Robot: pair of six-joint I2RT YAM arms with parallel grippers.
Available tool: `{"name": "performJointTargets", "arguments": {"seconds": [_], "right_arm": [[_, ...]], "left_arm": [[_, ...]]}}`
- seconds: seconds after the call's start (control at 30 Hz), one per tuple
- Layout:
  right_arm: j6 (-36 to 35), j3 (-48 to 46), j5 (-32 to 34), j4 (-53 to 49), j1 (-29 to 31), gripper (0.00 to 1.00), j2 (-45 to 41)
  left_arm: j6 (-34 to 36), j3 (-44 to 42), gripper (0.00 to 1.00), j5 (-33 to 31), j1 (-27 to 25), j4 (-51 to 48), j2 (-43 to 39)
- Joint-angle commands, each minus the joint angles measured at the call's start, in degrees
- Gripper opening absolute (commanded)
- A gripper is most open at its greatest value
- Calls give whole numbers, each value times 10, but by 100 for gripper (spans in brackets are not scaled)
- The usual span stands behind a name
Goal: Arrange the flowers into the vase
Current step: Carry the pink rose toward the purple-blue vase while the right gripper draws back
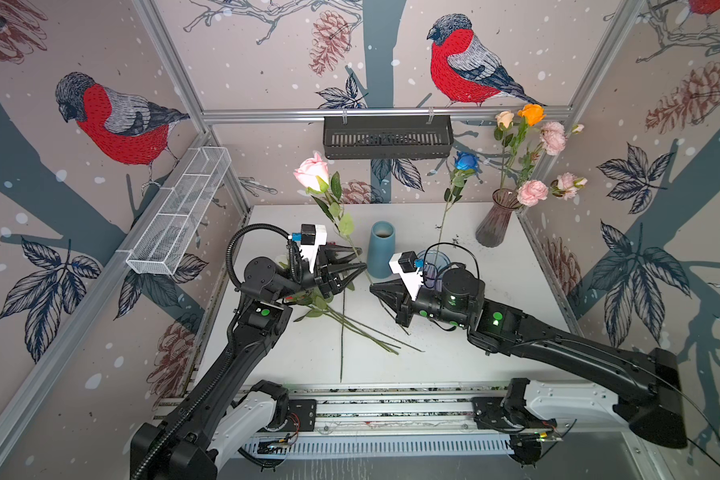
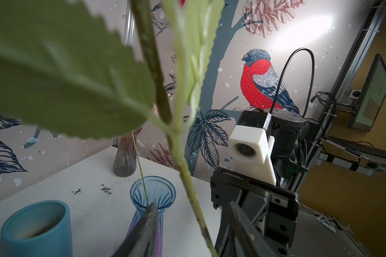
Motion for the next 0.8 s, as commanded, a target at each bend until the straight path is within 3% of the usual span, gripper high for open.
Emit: {"name": "performJointTargets", "arguments": {"seconds": [0.0, 0.1, 0.27, 0.43, 0.53, 0.77], "right_arm": [[-2, 5, -8, 22, 1, 5, 0], [-2, 5, -10, 24, 1, 5, 0], [-1, 5, -1, 22, 1, 7, 0], [3, 2, 28, 6, -1, 51, -10], [2, -2, 53, -19, -1, 56, -34], [29, -70, 175, -105, -24, 48, -170]], "left_arm": [[4, 5, 41, 8, -1, 17, -1], [6, 6, 30, 7, -1, 14, -2], [12, 9, 0, 7, -1, 7, -3], [28, 11, 0, 1, -1, -11, -6], [37, 12, 0, -3, -1, -21, -10], [64, 12, 0, -24, -2, -48, -12]]}}
